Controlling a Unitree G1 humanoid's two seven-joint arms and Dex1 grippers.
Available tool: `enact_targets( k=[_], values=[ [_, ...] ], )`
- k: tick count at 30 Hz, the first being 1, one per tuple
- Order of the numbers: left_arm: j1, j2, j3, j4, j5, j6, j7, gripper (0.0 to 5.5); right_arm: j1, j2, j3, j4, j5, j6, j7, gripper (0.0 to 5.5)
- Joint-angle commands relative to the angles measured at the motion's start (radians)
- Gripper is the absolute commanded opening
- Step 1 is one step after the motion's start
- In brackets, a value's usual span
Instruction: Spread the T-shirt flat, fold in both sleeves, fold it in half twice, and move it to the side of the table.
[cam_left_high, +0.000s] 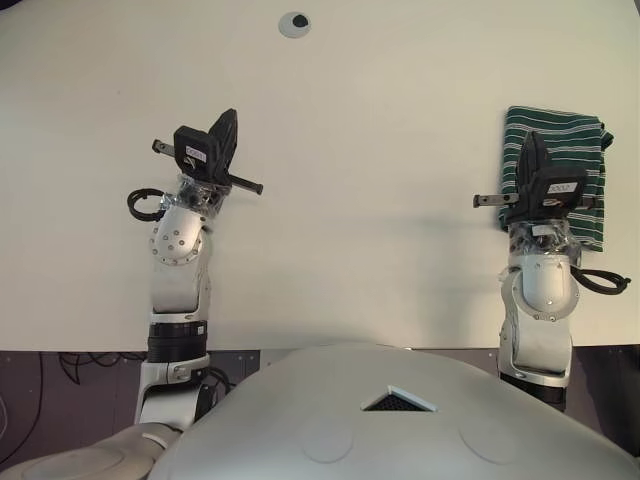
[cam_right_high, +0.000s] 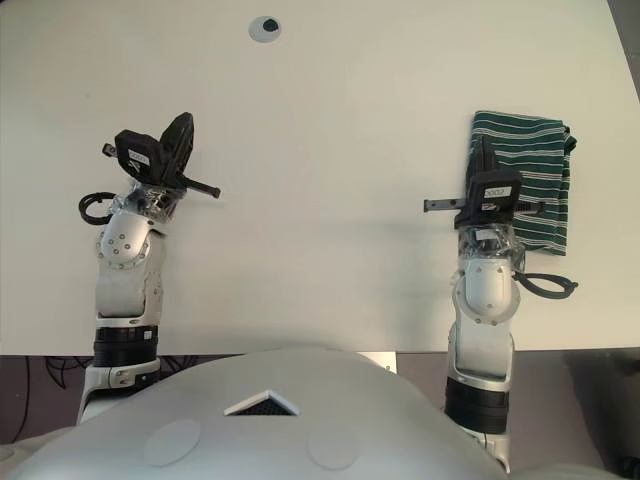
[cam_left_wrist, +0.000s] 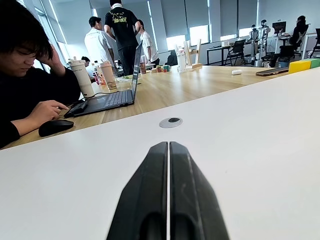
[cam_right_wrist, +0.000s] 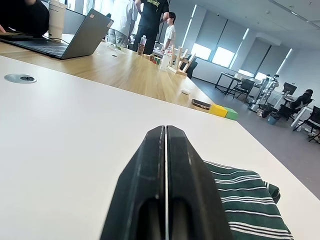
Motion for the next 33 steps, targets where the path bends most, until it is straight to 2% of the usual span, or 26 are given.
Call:
enact_targets(
  k=[1, 33],
  values=[
    [0.017, 0.008, 0.004, -0.026, -0.001, 0.014, 0.004, 0.00, 0.003, -0.009, 0.010, -0.023, -0.009, 0.023, 0.008, 0.04],
    [0.032, 0.012, 0.003, -0.039, 0.008, 0.011, 0.010, 0.00, 0.006, -0.019, 0.028, -0.007, -0.035, 0.026, 0.011, 0.04]
  ],
)
